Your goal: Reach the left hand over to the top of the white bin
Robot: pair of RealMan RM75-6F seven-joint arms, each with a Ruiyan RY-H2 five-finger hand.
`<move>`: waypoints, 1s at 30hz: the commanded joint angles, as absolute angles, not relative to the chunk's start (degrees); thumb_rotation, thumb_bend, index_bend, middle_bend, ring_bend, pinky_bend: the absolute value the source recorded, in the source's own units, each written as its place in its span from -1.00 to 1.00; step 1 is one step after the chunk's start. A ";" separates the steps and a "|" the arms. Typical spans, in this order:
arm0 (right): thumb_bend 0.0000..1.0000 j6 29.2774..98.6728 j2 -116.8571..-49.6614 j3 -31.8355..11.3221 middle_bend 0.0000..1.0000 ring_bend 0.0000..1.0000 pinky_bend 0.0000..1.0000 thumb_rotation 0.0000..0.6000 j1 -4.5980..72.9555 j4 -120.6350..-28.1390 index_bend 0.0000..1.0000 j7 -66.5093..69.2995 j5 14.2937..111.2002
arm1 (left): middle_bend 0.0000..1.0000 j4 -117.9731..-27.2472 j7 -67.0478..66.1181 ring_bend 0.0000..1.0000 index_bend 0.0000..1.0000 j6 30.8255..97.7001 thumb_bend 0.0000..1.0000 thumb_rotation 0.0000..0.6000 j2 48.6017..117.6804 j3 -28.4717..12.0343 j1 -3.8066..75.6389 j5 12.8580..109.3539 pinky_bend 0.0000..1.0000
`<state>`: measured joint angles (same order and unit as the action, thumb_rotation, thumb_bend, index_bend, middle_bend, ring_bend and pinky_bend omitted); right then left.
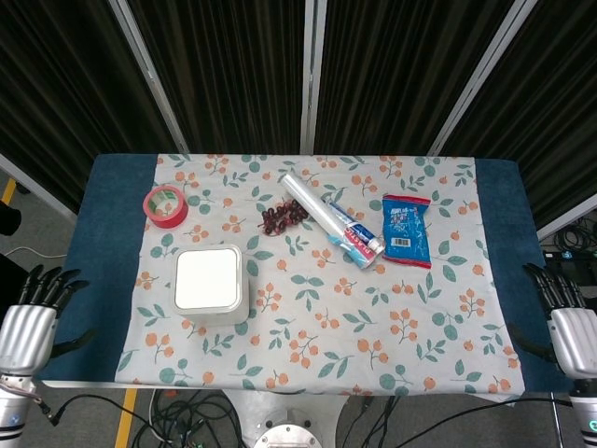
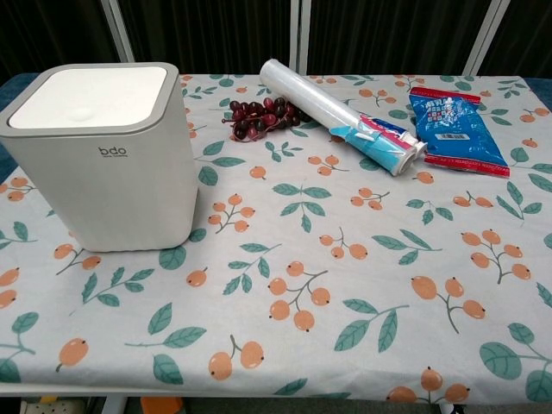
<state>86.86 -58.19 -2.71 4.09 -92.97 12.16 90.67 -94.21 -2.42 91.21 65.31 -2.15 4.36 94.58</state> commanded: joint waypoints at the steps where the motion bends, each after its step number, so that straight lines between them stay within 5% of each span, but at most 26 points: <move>1: -0.61 86.35 -58.47 -2.65 -0.87 -1.00 -1.00 1.00 4.32 -92.82 -0.96 12.26 90.37 | -0.67 -93.57 3.01 -0.80 -0.48 90.99 -0.95 1.00 64.25 -2.34 8.45 101.57 -0.95; 12: -0.61 84.94 -58.75 -2.57 -0.87 -1.00 -1.00 1.00 4.94 -93.11 -0.96 11.49 89.83 | -0.67 -96.24 6.33 -0.80 -0.48 81.80 -0.95 1.00 61.45 -0.76 18.91 112.10 -0.95; 30: -0.61 83.28 -59.52 -2.31 -0.87 -1.00 -1.00 1.00 5.30 -93.01 -0.96 11.00 88.58 | -0.70 -96.84 5.00 -0.80 -0.57 71.46 -0.95 1.00 63.57 -1.10 27.31 108.33 -0.95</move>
<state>83.29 -59.52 -2.31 5.29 -93.01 11.00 88.58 -96.81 5.04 71.62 63.51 -1.25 27.16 108.35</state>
